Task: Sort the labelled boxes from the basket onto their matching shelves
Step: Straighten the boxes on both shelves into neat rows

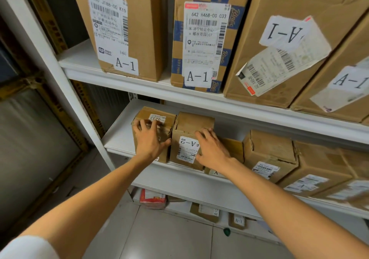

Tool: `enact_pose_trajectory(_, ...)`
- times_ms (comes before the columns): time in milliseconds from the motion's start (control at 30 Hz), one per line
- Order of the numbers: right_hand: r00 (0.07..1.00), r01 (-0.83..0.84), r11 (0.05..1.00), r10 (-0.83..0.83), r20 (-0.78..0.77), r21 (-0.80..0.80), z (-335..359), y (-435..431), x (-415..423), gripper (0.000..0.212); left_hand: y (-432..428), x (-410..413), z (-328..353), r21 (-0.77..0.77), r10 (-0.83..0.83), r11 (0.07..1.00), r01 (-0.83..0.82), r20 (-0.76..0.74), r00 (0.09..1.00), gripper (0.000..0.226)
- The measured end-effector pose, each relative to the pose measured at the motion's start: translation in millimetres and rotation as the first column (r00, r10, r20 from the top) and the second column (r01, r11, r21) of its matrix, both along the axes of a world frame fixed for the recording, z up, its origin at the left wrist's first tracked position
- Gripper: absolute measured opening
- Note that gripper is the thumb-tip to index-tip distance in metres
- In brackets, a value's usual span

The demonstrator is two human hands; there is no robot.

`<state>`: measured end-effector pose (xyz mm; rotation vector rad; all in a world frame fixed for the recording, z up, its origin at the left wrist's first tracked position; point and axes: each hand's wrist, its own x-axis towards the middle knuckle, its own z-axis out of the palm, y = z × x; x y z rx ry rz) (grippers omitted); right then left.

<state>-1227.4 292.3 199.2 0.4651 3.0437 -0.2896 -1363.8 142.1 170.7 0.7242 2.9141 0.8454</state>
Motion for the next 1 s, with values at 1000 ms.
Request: enact_pose_trajectory(1000, 0.882, 0.446, 0.877, -0.394, -0.259, 0.181, 231, 230, 449, 0.061, 293, 431, 259, -0.094, -0.574, 0.806, 0.585, -0.367, 0.732, 0.041)
